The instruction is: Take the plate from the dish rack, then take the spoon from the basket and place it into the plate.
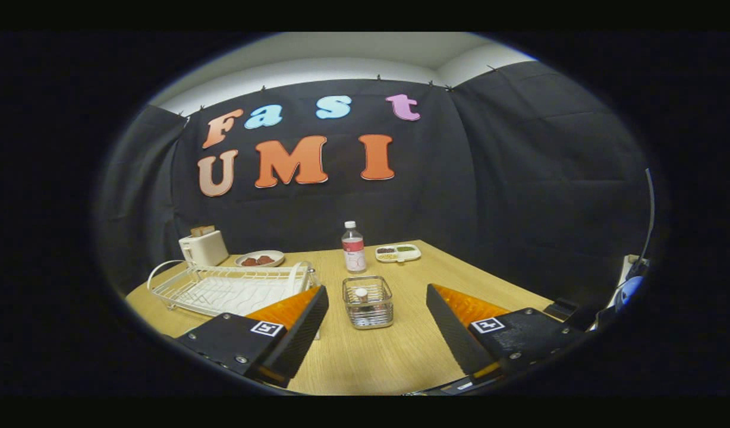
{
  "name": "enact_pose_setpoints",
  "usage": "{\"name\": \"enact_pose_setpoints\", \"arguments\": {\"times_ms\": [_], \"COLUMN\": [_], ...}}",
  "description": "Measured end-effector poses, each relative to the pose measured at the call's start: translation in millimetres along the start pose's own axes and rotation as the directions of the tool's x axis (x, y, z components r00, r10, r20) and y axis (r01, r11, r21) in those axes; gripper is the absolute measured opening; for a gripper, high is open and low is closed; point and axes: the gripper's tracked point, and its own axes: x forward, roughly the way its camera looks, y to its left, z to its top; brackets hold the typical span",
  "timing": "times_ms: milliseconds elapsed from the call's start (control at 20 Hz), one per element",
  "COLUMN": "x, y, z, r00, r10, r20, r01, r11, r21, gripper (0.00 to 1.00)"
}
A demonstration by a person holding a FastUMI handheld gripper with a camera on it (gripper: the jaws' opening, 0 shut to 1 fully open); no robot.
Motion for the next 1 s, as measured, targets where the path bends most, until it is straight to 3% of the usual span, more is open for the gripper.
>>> {"name": "enact_pose_setpoints", "arguments": {"times_ms": [250, 350, 450, 600, 700, 900, 1000], "x": [35, 51, 67, 83, 85, 85, 80], "y": [13, 19, 18, 18, 22, 19, 21], "z": [-13, -18, -20, -28, -19, -11, 0], "r00": [0.999, 0.999, 0.999, 1.000, 0.999, 1.000, 0.999], "r10": [0.033, 0.045, 0.034, 0.018, 0.033, 0.016, 0.026], "r20": [0.002, 0.002, 0.004, -0.015, 0.008, 0.014, 0.038], "r01": [-0.033, -0.045, -0.034, -0.019, -0.033, -0.015, -0.025], "r11": [0.999, 0.998, 0.997, 0.998, 0.999, 0.999, 0.999], "r21": [-0.028, -0.053, -0.074, -0.053, -0.008, -0.050, -0.038], "gripper": [0.97, 0.91, 0.79, 0.36, 0.27, 0.07, 0.07]}}
